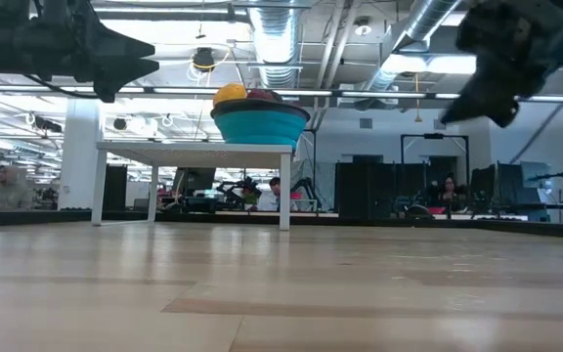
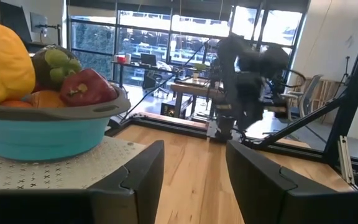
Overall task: Pick & Place Fruit
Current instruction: Put the black knife on the shelf
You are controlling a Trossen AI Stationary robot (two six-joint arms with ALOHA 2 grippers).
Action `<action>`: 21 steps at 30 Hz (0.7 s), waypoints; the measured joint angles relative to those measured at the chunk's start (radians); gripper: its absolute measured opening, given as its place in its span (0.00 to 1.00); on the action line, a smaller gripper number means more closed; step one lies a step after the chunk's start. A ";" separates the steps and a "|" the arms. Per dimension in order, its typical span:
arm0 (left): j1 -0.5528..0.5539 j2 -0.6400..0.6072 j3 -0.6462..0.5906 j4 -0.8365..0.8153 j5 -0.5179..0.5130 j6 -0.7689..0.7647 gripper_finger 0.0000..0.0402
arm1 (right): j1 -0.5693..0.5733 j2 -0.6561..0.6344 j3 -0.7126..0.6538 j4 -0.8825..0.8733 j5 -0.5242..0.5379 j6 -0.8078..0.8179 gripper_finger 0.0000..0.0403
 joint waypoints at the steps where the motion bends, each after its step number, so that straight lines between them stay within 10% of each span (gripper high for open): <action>1: 0.000 0.000 0.000 0.001 0.000 0.000 0.41 | 0.011 0.047 0.041 -0.076 -0.029 0.049 0.00; 12: 0.000 0.000 0.000 0.005 0.000 0.000 0.41 | 0.076 0.378 0.328 -0.562 -0.545 0.625 0.14; 21: 0.000 0.000 0.000 0.007 -0.001 -0.003 0.40 | 0.355 0.446 0.326 -0.554 -0.533 1.309 0.55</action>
